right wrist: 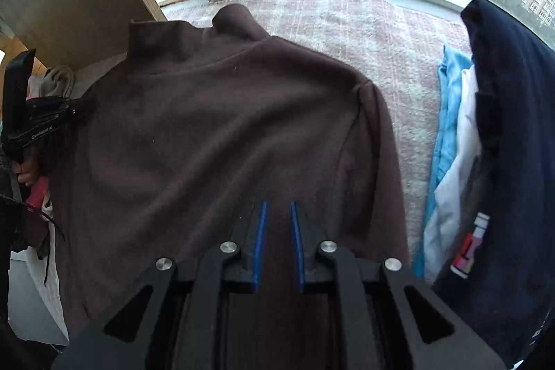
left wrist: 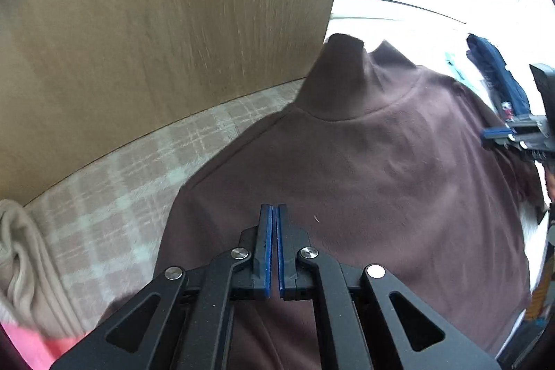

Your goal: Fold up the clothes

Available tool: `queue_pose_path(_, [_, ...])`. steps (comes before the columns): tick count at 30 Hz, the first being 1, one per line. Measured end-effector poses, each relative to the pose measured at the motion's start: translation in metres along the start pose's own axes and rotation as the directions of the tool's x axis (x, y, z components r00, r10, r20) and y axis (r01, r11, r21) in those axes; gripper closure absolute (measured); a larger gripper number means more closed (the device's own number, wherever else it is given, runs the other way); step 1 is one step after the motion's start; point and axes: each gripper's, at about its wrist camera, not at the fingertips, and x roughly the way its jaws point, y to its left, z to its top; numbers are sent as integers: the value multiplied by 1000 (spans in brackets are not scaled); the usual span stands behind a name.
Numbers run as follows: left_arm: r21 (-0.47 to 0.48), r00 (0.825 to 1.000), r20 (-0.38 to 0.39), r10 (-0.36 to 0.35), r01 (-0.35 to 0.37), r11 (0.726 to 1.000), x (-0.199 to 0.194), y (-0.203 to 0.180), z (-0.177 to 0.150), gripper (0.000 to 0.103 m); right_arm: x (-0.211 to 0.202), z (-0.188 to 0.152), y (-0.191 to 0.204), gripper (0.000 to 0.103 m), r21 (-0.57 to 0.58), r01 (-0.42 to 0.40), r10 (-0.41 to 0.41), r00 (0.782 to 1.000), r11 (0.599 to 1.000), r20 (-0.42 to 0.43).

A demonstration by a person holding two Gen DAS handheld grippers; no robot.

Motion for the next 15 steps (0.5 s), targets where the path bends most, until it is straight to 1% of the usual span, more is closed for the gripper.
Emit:
queue_pose_path(2, [-21,999,31,22,-22,1000,7,2,6,101,2,3,-2,89,5,20,-20,1000,1000,21])
queue_pose_path(4, [-7,995,54,83,-83,997,13,-3,11,101,5,7,-4,89,10,40,-41,998,999,42])
queue_pose_path(6, [1,989,59,134,-134,991,16,-9,14,101,5,10,-7,89,25,53,-55,997,998,56])
queue_pose_path(7, [3,986,61,158,-158,987,17,-11,16,101,2,10,-10,89,52,40,-43,998,998,55])
queue_pose_path(9, [-7,980,82,180,-180,984,2,-15,12,103,-18,1,-15,89,79,-29,23,997,996,70])
queue_pose_path(11, [-2,983,117,143,-144,990,-31,-20,-2,102,-51,-21,-15,89,50,-64,59,993,997,102])
queue_pose_path(13, [-5,985,144,95,-95,995,-72,-28,-29,99,-88,-54,-18,87,26,-88,83,988,996,133])
queue_pose_path(14, [-6,985,157,71,-71,997,-94,-32,-43,99,-106,-73,-21,83,24,-100,96,985,995,146])
queue_pose_path(15, [-15,986,162,41,-39,999,-108,-36,-49,99,-124,-95,-26,74,30,-109,102,982,994,160])
